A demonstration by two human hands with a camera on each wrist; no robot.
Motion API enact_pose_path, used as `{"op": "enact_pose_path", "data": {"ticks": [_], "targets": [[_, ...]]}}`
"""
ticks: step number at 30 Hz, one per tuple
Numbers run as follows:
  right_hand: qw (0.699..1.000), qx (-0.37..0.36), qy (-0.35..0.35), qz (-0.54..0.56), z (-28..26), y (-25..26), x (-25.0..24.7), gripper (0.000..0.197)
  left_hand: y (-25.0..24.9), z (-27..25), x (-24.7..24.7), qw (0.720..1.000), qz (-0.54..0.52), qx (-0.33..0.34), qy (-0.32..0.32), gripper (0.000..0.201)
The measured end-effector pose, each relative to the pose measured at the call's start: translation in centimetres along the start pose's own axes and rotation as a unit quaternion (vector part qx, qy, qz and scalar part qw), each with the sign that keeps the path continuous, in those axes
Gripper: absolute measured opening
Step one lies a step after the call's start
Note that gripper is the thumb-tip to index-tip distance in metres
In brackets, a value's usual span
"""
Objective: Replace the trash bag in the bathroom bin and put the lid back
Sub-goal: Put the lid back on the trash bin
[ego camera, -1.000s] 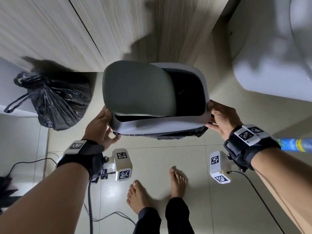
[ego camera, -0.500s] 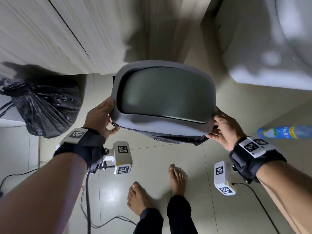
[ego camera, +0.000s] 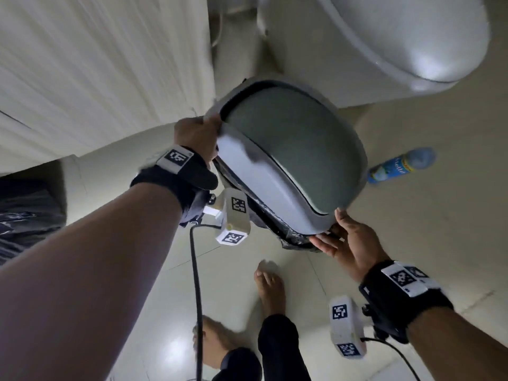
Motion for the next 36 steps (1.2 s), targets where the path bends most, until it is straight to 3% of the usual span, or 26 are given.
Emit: {"op": "enact_pose_path", "data": {"ticks": [3,7,9,11,13,16,18,21,23,27,30,33,36], "targets": [[1.0,-0.015,-0.015,0.009,-0.3,-0.7,-0.2,0.032,-0.6,-3.9,5.3,0.996,-0.042,0.037,0.064,0.048],[0.995,-0.068,-0.001,-0.066,0.1,1.0,0.1,0.096,3.1,-8.6,10.1,0.98,0.044,0.12,0.15,0.122],[0.98,-0.121,0.019,-0.159,0.5,2.8,-0.2,0.111,5.2,-10.0,11.2,0.972,0.117,0.142,0.144,0.146],[0.939,-0.211,0.044,-0.268,1.4,5.1,-0.6,0.119,6.4,-10.5,11.5,0.968,0.159,0.153,0.117,0.153],[0.893,-0.29,0.061,-0.339,2.5,7.2,-1.1,0.116,6.5,-10.4,11.5,0.971,0.15,0.153,0.108,0.151],[0.872,-0.333,0.057,-0.355,4.4,9.8,-1.8,0.086,5.8,-9.3,11.8,0.973,0.161,0.135,0.095,0.138],[0.865,-0.341,0.073,-0.36,6.3,11.4,-1.3,0.071,5.1,-8.5,11.9,0.977,0.171,0.123,0.04,0.123],[0.825,-0.394,0.102,-0.392,9.2,14.4,0.9,0.053,3.6,-7.7,13.0,0.981,0.146,0.116,-0.047,0.096],[0.81,-0.41,0.105,-0.406,11.1,16.8,2.2,0.055,2.6,-6.9,14.4,0.983,0.127,0.111,-0.073,0.085],[0.776,-0.415,0.15,-0.45,14.5,20.9,5.1,0.081,-0.1,-4.5,16.0,0.982,0.111,0.108,-0.104,0.079],[0.733,-0.439,0.167,-0.492,16.1,23.2,7.7,0.074,-2.1,-2.8,16.0,0.981,0.106,0.1,-0.126,0.071],[0.735,-0.441,0.179,-0.483,17.8,24.6,10.0,0.065,-4.1,-0.8,15.7,0.978,0.115,0.106,-0.137,0.075],[0.737,-0.437,0.181,-0.483,19.0,25.5,12.2,0.077,-6.1,1.3,15.2,0.975,0.125,0.115,-0.142,0.089]]}}
Point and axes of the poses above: each hand's wrist, its own z-axis towards the middle knuckle, its own x-axis out of the palm, y = z × x, the point moved 6 cm from there along z, towards the middle knuckle, and after that the axes turned 8 degrees about -x, right-handed, at the moved point
